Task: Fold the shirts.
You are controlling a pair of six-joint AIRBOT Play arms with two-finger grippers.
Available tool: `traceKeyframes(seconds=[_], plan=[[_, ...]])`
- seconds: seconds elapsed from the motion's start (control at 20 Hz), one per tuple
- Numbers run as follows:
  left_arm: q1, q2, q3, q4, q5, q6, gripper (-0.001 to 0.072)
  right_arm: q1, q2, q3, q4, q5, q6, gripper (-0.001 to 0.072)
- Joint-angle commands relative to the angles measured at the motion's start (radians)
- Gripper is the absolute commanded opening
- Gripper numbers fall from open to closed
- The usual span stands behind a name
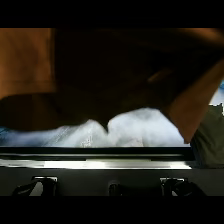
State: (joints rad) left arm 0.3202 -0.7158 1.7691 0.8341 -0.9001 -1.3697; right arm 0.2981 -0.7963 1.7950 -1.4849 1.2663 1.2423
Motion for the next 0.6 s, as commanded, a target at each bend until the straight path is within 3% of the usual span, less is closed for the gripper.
traceKeyframes(seconds=[0.0,0.1,0.25,0.35,0.55], plan=[[0.0,-0.092,-0.039,0.075,-0.161,-0.003,0.0036,-0.001,-0.093,-0.049,0.012,0.49,0.116,0.0039],[0.0,-0.163,-0.148,0.076,-0.256,0.005,0.0037,-0.001,-0.136,-0.18,0.077,0.465,0.098,0.004],[0.0,-0.279,-0.341,0.076,-0.169,0.091,0.0036,-0.002,-0.233,-0.351,0.086,0.112,0.028,0.0039],[-0.005,-0.404,-0.398,0.076,-0.091,0.091,0.0036,-0.016,-0.384,-0.367,0.093,-0.121,0.008,0.0038],[-0.042,-0.648,-0.397,0.075,0.034,0.091,0.0037,-0.132,-0.705,-0.367,0.516,-0.568,-0.124,0.0038]])
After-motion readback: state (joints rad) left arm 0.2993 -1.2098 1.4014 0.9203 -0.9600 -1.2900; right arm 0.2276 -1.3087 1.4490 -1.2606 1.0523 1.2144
